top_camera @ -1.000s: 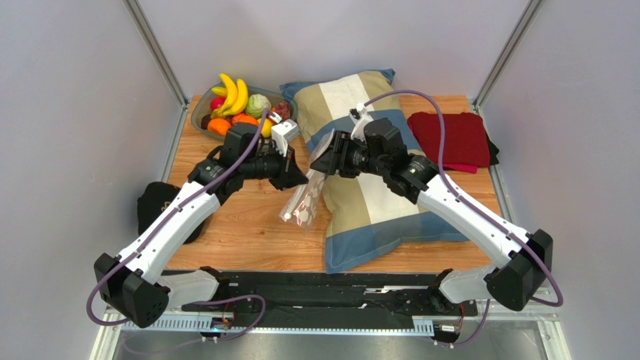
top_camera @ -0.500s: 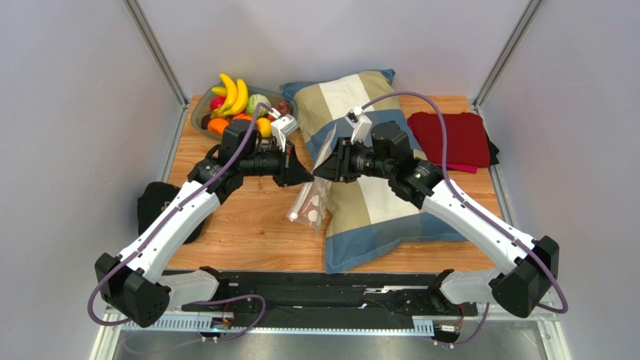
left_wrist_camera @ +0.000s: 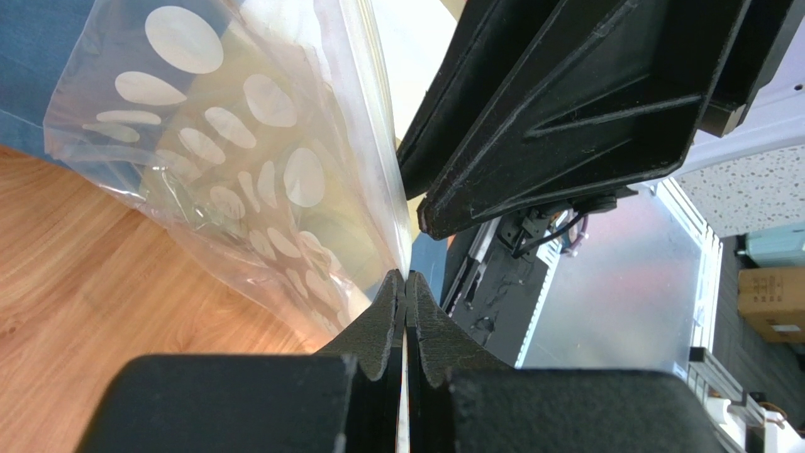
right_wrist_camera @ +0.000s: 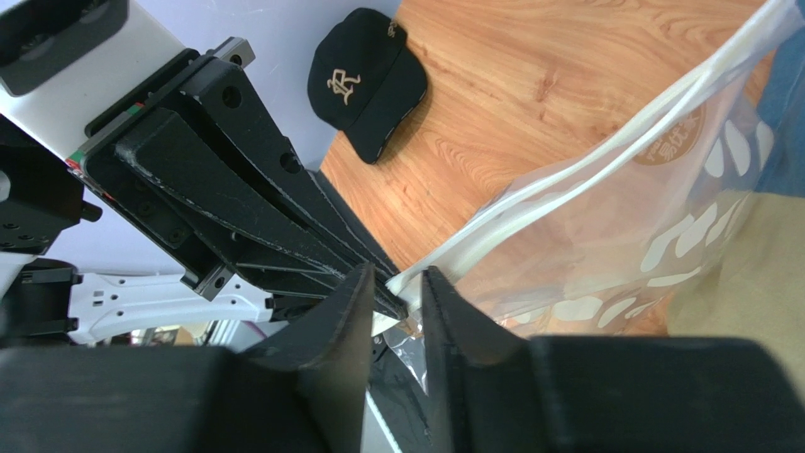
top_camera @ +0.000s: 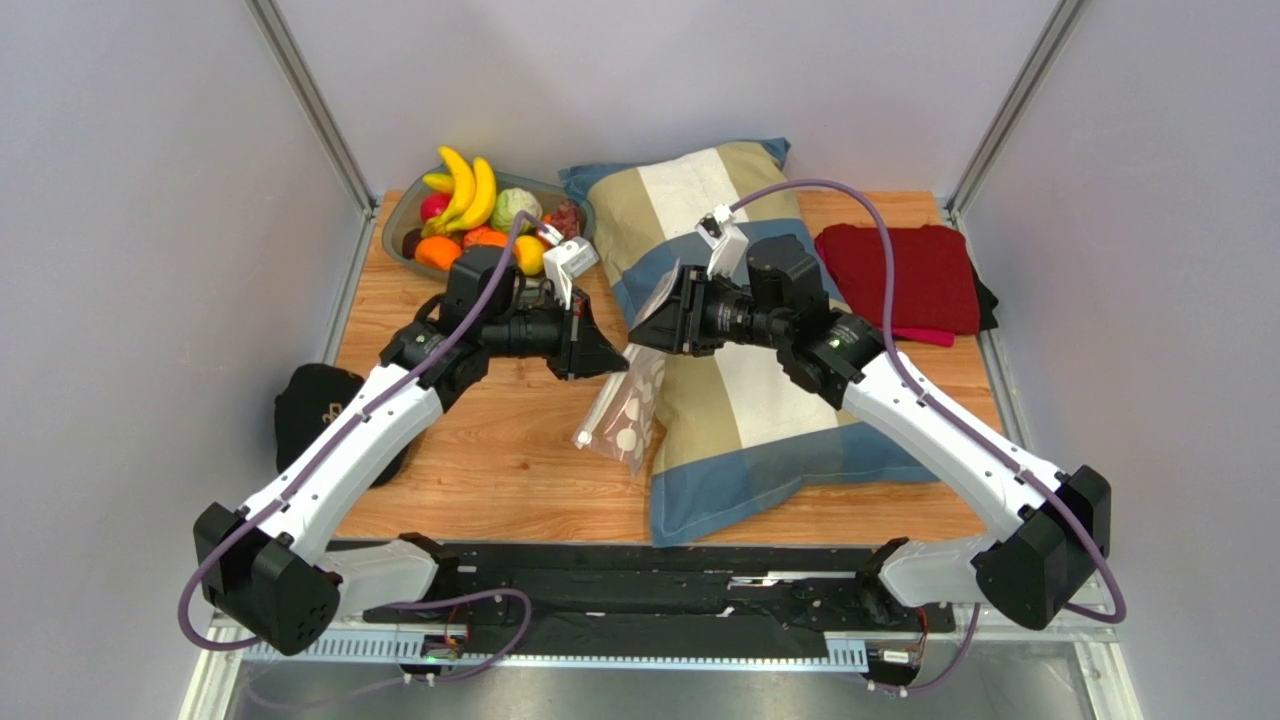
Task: Place the food in the zip-top bag and seal the zipper
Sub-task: Open the zipper of the food storage bag, then pick up the fake fruit from the bin.
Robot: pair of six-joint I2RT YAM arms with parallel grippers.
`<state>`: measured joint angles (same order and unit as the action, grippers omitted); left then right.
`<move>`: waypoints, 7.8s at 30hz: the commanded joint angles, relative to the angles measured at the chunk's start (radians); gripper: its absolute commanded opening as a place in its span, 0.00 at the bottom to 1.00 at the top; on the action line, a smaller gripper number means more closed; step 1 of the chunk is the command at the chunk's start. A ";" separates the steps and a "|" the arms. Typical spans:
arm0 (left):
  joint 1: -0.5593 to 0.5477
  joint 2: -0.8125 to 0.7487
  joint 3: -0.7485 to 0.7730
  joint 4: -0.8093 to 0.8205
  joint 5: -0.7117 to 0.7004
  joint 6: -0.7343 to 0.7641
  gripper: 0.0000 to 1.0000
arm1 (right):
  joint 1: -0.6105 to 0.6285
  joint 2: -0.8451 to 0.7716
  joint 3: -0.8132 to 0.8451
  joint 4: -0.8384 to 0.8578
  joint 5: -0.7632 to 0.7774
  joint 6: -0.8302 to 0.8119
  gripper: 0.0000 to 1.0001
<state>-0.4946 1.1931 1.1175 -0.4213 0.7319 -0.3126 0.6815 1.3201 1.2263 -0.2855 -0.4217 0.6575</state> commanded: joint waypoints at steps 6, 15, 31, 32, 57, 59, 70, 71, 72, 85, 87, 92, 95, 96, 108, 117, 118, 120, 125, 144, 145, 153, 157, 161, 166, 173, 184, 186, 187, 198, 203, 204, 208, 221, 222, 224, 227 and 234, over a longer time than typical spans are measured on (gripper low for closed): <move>0.025 -0.029 -0.008 0.058 0.035 -0.043 0.00 | -0.045 0.007 0.026 0.046 -0.158 0.044 0.34; 0.031 -0.027 -0.018 0.093 0.064 -0.072 0.00 | -0.063 -0.018 -0.008 0.069 -0.166 0.025 0.34; 0.041 -0.029 -0.027 0.125 0.092 -0.111 0.00 | -0.092 -0.010 -0.030 0.069 -0.201 0.037 0.30; 0.044 -0.030 -0.027 0.125 0.093 -0.111 0.00 | -0.100 -0.010 -0.030 0.062 -0.201 0.034 0.30; 0.044 -0.046 -0.045 0.157 0.158 -0.129 0.00 | -0.100 0.059 -0.011 0.118 -0.250 0.085 0.00; 0.044 -0.050 -0.053 0.151 0.140 -0.128 0.00 | -0.100 0.051 -0.008 0.102 -0.246 0.068 0.00; 0.057 -0.113 -0.010 -0.002 -0.159 0.007 0.00 | -0.100 -0.008 0.018 -0.112 -0.088 -0.177 0.00; 0.056 -0.113 -0.002 -0.038 -0.222 0.027 0.00 | -0.102 -0.013 0.022 -0.138 -0.078 -0.189 0.00; 0.057 -0.110 0.005 -0.066 -0.267 0.074 0.00 | -0.100 -0.016 0.025 -0.152 -0.078 -0.211 0.00; -0.030 -0.110 0.082 -0.246 -0.201 0.317 0.00 | -0.100 -0.027 0.074 -0.310 -0.132 -0.383 0.61; -0.038 -0.106 0.059 -0.212 -0.221 0.206 0.00 | -0.100 -0.019 0.116 -0.300 -0.101 -0.342 0.74; -0.044 -0.078 0.062 -0.123 -0.281 0.101 0.00 | -0.102 -0.009 0.170 -0.245 -0.010 -0.223 0.79; -0.064 -0.049 0.096 -0.123 -0.301 0.139 0.00 | -0.100 -0.002 0.182 -0.208 0.024 -0.252 0.80; -0.065 -0.038 0.108 -0.123 -0.302 0.142 0.00 | -0.100 0.005 0.188 -0.213 0.032 -0.275 0.81; -0.082 -0.024 0.120 -0.116 -0.261 0.150 0.00 | -0.080 0.126 0.262 -0.256 0.086 -0.375 0.78; -0.094 -0.023 0.108 -0.128 -0.174 0.165 0.00 | -0.080 0.172 0.276 -0.221 0.129 -0.368 0.71; -0.104 -0.020 0.108 -0.132 -0.170 0.174 0.00 | -0.080 0.174 0.276 -0.210 0.133 -0.357 0.71; -0.108 -0.010 0.108 -0.146 -0.152 0.182 0.00 | -0.077 0.185 0.280 -0.205 0.130 -0.352 0.72; -0.113 -0.026 0.097 -0.132 -0.222 0.153 0.00 | -0.079 0.202 0.279 -0.224 0.015 -0.296 0.70; -0.033 -0.072 0.030 -0.040 -0.410 -0.053 0.00 | -0.077 0.165 0.179 -0.309 -0.114 -0.274 0.00; 0.000 -0.087 0.034 -0.068 -0.470 -0.036 0.00 | -0.088 0.157 0.174 -0.334 -0.114 -0.306 0.00; 0.185 -0.075 0.018 -0.217 -0.716 0.118 0.00 | -0.165 0.045 0.078 -0.511 -0.069 -0.463 0.00; 0.183 -0.063 -0.024 -0.240 -0.730 0.156 0.00 | -0.178 0.027 0.065 -0.523 -0.017 -0.490 0.00; 0.185 -0.046 -0.024 -0.263 -0.545 0.201 0.00 | -0.198 0.039 0.079 -0.520 -0.038 -0.486 0.20; 0.099 -0.085 -0.030 -0.220 -0.327 0.185 0.00 | -0.200 0.076 0.122 -0.486 -0.026 -0.469 0.33; 0.051 -0.082 -0.012 -0.211 -0.301 0.133 0.00 | -0.195 0.131 0.206 -0.446 -0.066 -0.418 0.61; 0.045 -0.041 0.051 -0.218 -0.261 0.138 0.00 | -0.142 0.183 0.297 -0.351 -0.118 -0.415 0.78; 0.045 -0.040 0.051 -0.218 -0.256 0.133 0.00 | -0.123 0.221 0.306 -0.334 -0.111 -0.421 0.75; 0.045 -0.043 0.051 -0.218 -0.255 0.132 0.00 | -0.120 0.237 0.308 -0.328 -0.109 -0.423 0.73; 0.184 -0.061 0.018 -0.228 -0.336 0.121 0.00 | -0.119 0.240 0.260 -0.366 -0.065 -0.430 0.00; 0.228 -0.024 0.050 -0.156 -0.284 0.159 0.41 | -0.119 0.241 0.222 -0.337 -0.048 -0.371 0.00; 0.231 -0.012 0.065 -0.140 -0.281 0.159 0.47 | -0.120 0.246 0.219 -0.330 -0.042 -0.357 0.00; 0.280 0.036 0.108 -0.051 -0.296 0.168 0.71 | -0.117 0.283 0.220 -0.305 -0.032 -0.306 0.00; 0.510 0.578 0.482 -0.007 -0.431 0.415 0.99 | -0.092 0.383 0.306 -0.316 -0.009 -0.236 0.00; 0.511 0.603 0.522 -0.007 -0.445 0.421 0.99 | -0.092 0.393 0.311 -0.319 -0.009 -0.234 0.00; 0.510 0.666 0.551 0.004 -0.471 0.431 0.99 | -0.092 0.398 0.325 -0.325 0.001 -0.239 0.00; 0.510 0.733 0.584 0.038 -0.488 0.418 0.99 | -0.091 0.401 0.337 -0.334 0.001 -0.243 0.00; 0.507 0.850 0.636 0.041 -0.459 0.383 0.99 | -0.092 0.390 0.351 -0.369 0.014 -0.259 0.00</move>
<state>0.0139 2.0129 1.7050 -0.4217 0.2581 0.0700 0.5858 1.7191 1.5326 -0.6365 -0.4286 0.4068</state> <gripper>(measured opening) 0.989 0.011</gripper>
